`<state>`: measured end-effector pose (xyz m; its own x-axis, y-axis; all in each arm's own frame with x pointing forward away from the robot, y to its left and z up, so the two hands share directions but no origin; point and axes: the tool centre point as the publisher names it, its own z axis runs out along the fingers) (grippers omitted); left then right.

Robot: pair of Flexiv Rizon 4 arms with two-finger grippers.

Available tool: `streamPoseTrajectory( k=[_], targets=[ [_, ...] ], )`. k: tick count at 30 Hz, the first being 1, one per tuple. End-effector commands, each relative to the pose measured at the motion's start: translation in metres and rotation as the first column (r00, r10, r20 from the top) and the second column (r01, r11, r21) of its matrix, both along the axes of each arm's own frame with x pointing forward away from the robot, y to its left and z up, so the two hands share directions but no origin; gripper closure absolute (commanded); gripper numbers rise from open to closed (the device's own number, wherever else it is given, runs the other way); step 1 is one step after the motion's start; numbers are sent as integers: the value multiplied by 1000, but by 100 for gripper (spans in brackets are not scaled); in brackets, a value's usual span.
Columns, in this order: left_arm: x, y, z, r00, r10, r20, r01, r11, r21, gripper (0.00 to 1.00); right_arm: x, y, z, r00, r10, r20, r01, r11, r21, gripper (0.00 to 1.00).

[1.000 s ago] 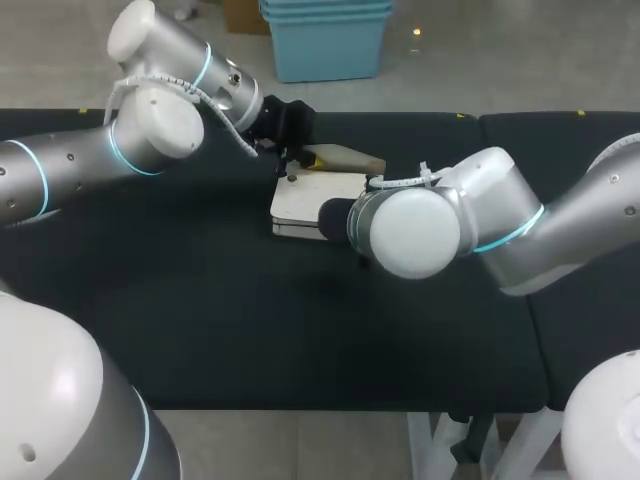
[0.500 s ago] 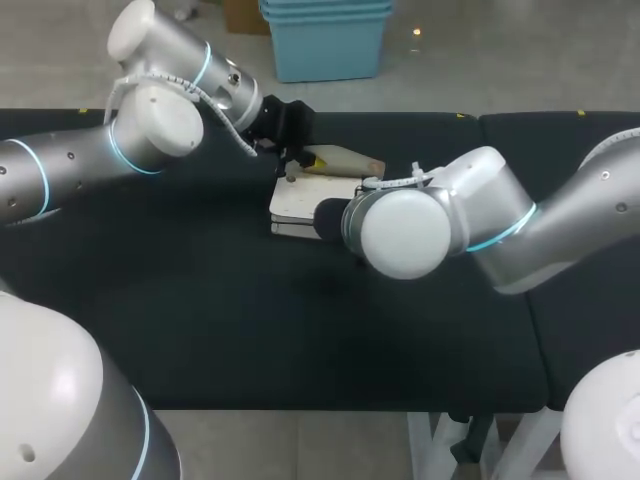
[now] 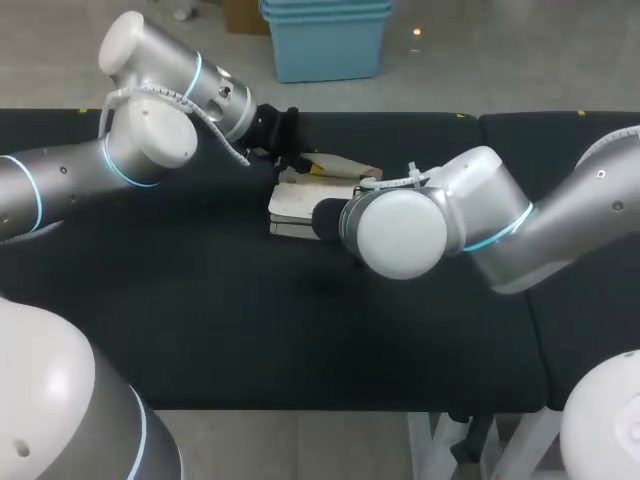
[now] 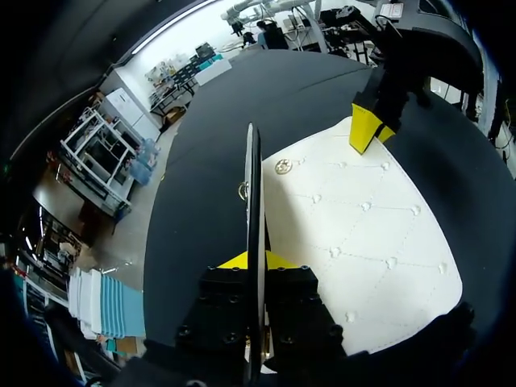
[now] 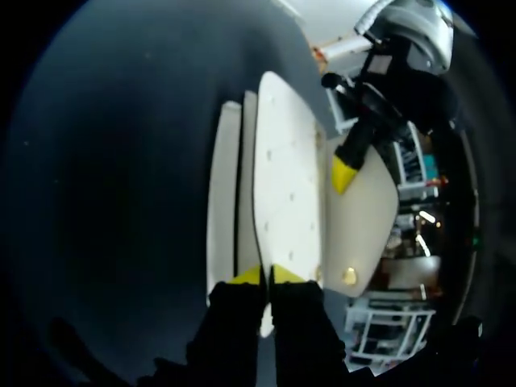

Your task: Pick up the bag, open it, inspect its contents, close it, and place it on the opposite side

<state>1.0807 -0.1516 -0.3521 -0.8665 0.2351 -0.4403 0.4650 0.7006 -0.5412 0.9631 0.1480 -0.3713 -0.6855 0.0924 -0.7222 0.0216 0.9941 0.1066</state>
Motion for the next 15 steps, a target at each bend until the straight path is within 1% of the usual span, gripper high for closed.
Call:
streamPoseTrajectory(
  k=[1,8,12,13,14,15],
  targets=[
    [-6,4,-6,1000,-2,19,2,1000,-18,100,1,1,-2,1000,-2,3,2,1000,0,100],
    [-12,5,-6,999,-23,44,23,1000,-20,100,1,1,-2,1000,-2,3,2,1000,0,100],
    [-11,6,-3,999,-14,42,16,999,-35,100,1,1,-2,1000,-2,3,2,1000,0,100],
    [-10,7,-2,999,-9,38,11,999,-38,91,1,1,-2,1000,-2,3,2,1000,0,100],
    [-9,8,0,1000,-4,28,6,999,-48,70,1,1,-2,1000,-2,3,2,1000,0,100],
    [-8,9,2,1000,3,21,-2,998,-55,64,1,1,-2,1000,-2,3,2,1000,0,100]
  ],
)
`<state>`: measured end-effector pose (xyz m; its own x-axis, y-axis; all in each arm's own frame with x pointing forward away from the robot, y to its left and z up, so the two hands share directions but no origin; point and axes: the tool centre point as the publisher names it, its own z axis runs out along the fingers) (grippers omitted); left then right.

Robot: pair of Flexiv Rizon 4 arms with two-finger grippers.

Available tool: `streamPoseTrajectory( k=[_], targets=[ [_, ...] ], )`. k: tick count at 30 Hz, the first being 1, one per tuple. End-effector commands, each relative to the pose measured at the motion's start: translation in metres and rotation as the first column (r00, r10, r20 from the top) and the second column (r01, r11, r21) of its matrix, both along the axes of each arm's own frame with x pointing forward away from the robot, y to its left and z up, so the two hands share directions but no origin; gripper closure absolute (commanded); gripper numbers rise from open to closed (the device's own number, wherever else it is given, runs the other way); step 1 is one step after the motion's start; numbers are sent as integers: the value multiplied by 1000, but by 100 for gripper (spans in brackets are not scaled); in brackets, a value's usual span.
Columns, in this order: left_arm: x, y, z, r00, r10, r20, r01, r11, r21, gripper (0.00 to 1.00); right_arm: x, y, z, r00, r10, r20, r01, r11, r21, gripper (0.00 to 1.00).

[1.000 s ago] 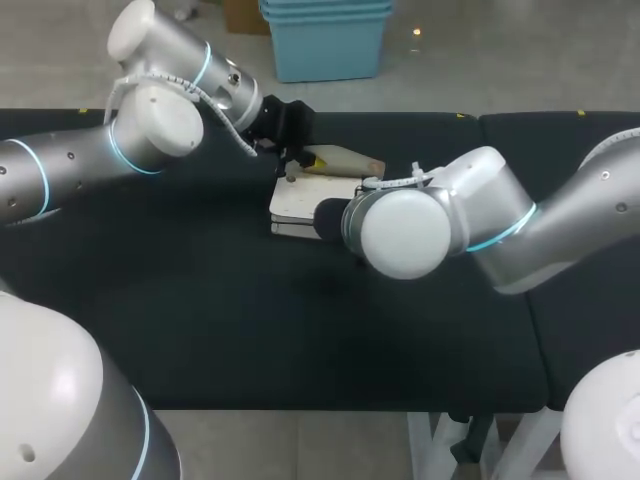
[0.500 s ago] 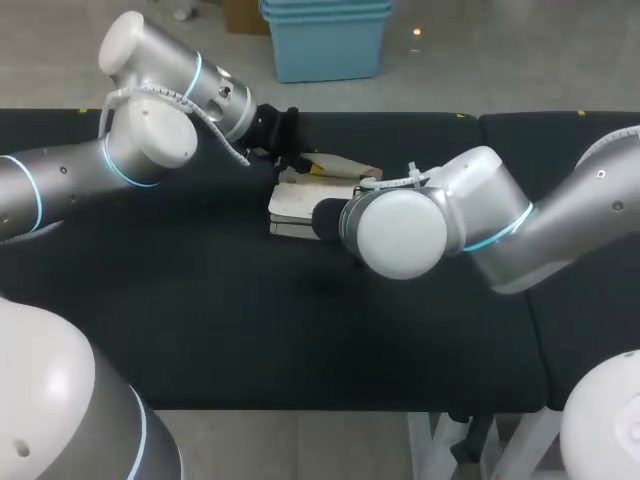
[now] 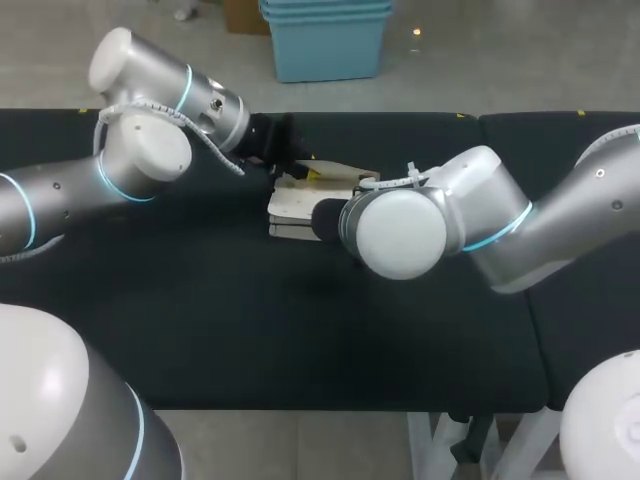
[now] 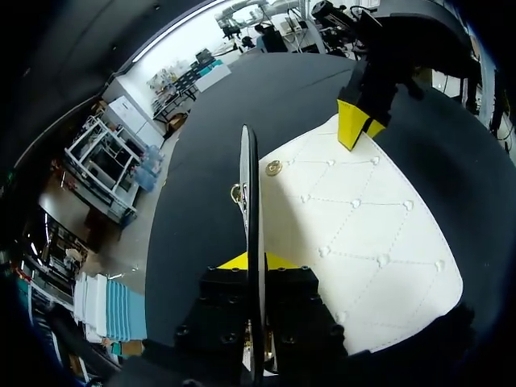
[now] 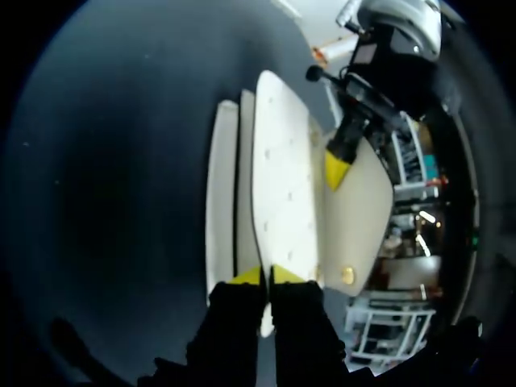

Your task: Pick up the bag, open it, inspect its contents, close it, and place it on the opposite side

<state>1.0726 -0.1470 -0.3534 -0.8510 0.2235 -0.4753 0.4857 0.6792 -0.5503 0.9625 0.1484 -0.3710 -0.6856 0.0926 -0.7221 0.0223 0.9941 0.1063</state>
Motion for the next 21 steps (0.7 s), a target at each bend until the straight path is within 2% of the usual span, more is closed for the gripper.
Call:
streamPoseTrajectory(
  k=[1,2,3,4,6,7,8,15,21],
  targets=[
    [1,5,6,1000,12,-13,-13,1000,-23,60,2,1,-2,1000,-2,3,2,1000,0,100],
    [1,6,9,1000,12,-21,-12,999,-34,55,2,1,-2,1000,-2,3,2,1000,0,100],
    [2,7,12,999,13,-29,-15,999,-42,42,2,1,-2,1000,-2,3,2,1000,0,100],
    [3,9,14,999,11,-37,-13,999,-49,36,2,1,-2,1000,-2,3,2,1000,0,100],
    [4,10,21,998,7,-59,-10,998,-59,37,2,1,-2,1000,-2,3,2,1000,0,100],
    [4,11,22,998,3,-62,-7,998,-60,41,2,1,-2,1000,-2,3,2,1000,0,100],
    [5,12,24,998,3,-68,-7,998,-63,56,2,1,-2,1000,-2,3,2,1000,0,100],
    [7,11,30,997,-11,-72,7,999,-54,59,2,1,-2,1000,-2,3,2,1000,0,100],
    [4,8,30,999,-21,-31,19,998,-54,80,2,1,-2,1000,-2,3,2,1000,0,100]
  ],
)
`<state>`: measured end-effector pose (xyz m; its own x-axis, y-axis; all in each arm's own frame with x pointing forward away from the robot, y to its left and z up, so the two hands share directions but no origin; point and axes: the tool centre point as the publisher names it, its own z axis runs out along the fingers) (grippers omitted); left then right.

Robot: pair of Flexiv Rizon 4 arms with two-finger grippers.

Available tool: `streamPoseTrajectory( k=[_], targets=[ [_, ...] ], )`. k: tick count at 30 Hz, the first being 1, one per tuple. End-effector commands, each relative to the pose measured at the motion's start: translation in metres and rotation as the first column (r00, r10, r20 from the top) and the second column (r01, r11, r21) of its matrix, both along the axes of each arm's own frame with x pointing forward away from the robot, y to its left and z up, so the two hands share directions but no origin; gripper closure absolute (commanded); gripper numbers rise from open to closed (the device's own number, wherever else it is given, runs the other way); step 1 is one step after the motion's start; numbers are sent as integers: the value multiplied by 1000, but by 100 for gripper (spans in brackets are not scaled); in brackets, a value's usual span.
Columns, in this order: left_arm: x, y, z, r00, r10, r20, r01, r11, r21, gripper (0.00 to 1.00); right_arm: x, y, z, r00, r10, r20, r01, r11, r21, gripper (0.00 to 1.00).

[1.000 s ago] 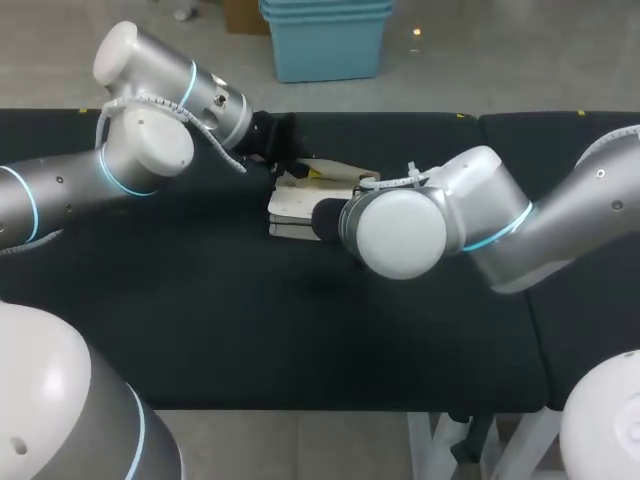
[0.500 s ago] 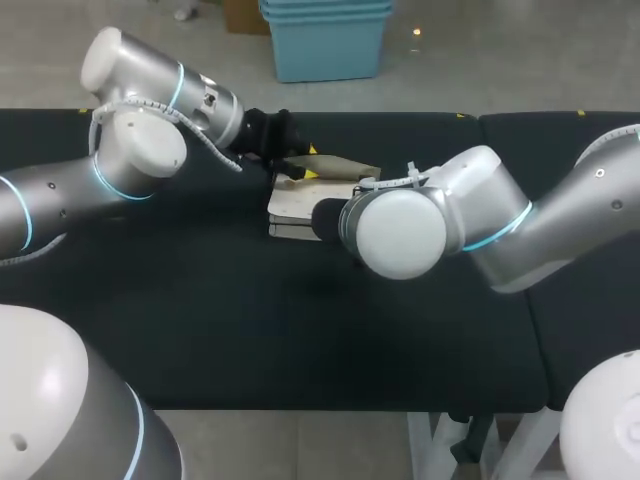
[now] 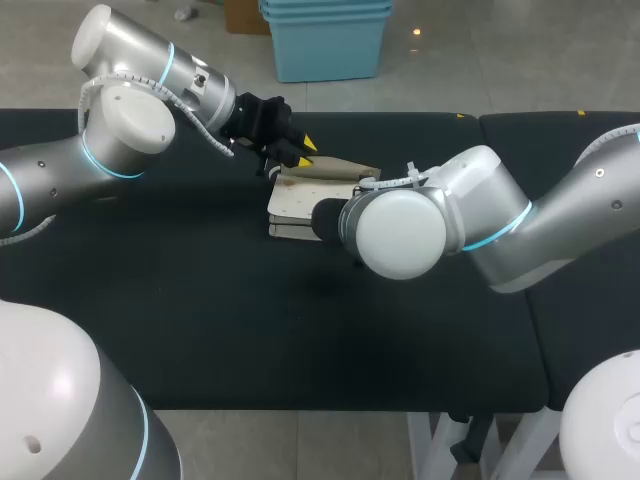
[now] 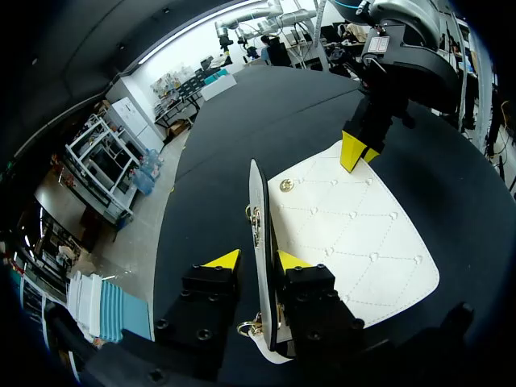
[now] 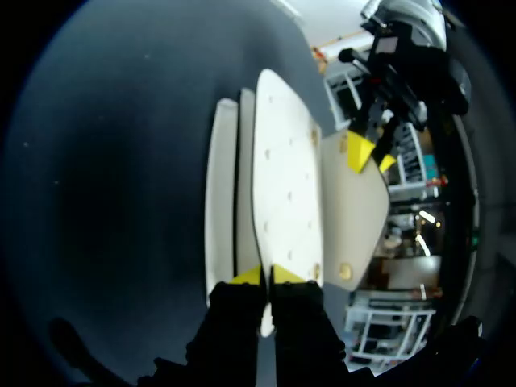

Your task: Pick up the bag, open it, inspect its contents, close it, and place it on the opposite side

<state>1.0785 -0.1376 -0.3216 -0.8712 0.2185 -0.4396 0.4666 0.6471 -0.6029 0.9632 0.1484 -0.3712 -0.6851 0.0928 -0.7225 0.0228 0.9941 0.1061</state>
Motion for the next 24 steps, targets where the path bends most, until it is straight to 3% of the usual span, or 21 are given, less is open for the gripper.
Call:
streamPoseTrajectory(
  k=[1,2,3,11,24],
  targets=[
    [-3,-1,-2,1000,-4,28,4,1000,-14,82,1,1,-2,1000,-1,3,1,1000,0,100],
    [-5,0,-2,999,-8,43,9,1000,-14,96,1,1,-2,1000,-1,3,1,1000,0,100],
    [-7,0,-3,998,-12,57,12,1000,-7,100,1,1,-2,1000,-1,3,1,1000,0,100],
    [-21,2,-13,991,-48,125,47,999,6,100,1,1,-2,1000,-1,3,1,1000,0,100],
    [-21,2,-13,991,-48,125,47,999,6,100,1,1,-2,1000,-1,3,1,1000,0,100]
  ],
)
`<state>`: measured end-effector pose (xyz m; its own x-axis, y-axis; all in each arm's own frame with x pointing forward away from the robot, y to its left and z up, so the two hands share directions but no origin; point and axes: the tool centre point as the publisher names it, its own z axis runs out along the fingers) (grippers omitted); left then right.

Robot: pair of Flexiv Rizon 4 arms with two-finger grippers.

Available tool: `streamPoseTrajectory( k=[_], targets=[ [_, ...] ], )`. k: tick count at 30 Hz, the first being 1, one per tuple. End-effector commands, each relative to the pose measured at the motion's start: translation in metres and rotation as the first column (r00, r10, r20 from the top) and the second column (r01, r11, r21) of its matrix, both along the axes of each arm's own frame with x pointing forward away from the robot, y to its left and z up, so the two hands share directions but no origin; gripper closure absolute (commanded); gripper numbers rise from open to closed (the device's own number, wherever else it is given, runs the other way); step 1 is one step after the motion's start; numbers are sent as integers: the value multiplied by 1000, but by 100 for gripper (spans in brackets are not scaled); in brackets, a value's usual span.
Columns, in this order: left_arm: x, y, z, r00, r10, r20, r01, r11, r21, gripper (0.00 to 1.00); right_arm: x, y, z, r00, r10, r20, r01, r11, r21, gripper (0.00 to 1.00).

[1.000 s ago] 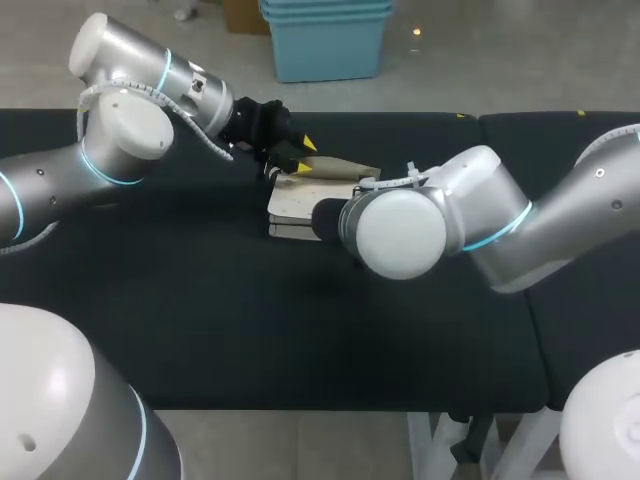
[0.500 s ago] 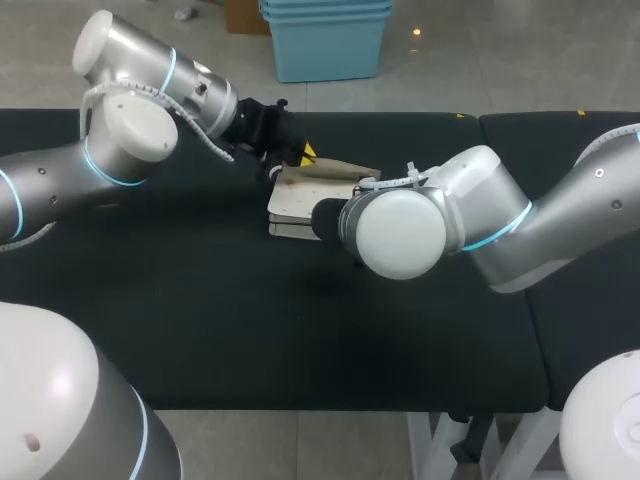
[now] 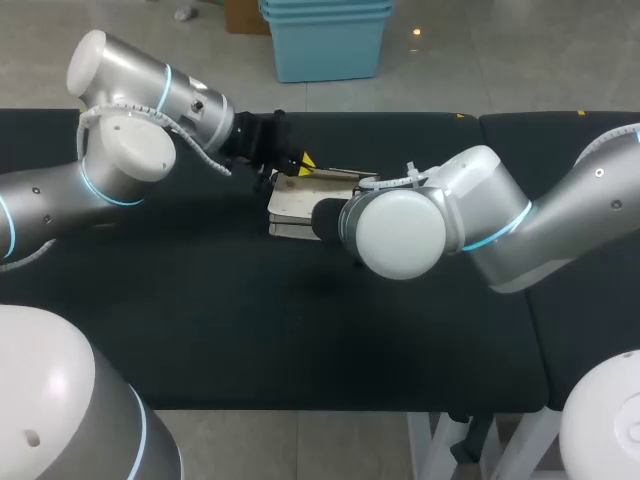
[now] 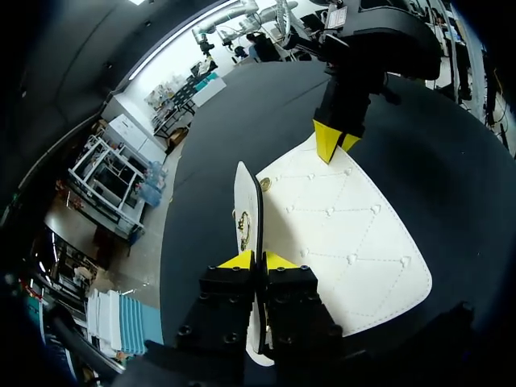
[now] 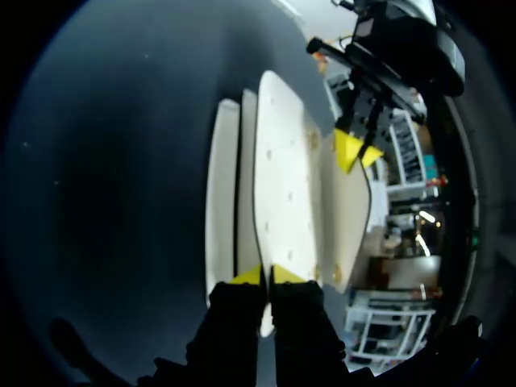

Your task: Pick up the bag, open it, inspect its contents, close it, and place it on the opposite side

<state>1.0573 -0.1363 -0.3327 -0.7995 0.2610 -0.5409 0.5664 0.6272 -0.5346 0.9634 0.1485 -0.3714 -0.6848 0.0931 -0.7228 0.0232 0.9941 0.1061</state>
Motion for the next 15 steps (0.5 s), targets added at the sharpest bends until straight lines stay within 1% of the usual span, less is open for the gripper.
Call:
streamPoseTrajectory(
  k=[1,4,10,15],
  targets=[
    [0,0,-2,1000,-1,2,1,1000,-4,100,1,1,-2,1000,-1,2,1,1000,0,100],
    [0,0,-2,1000,-1,2,1,1000,-4,100,1,1,-2,1000,-1,2,1,1000,0,100],
    [-2,6,-5,997,-10,76,11,1000,-9,100,1,1,-2,1000,-1,2,1,1000,0,100],
    [-10,5,-9,993,-37,114,38,999,-8,100,1,1,-2,1000,-1,2,1,1000,0,100]
  ],
)
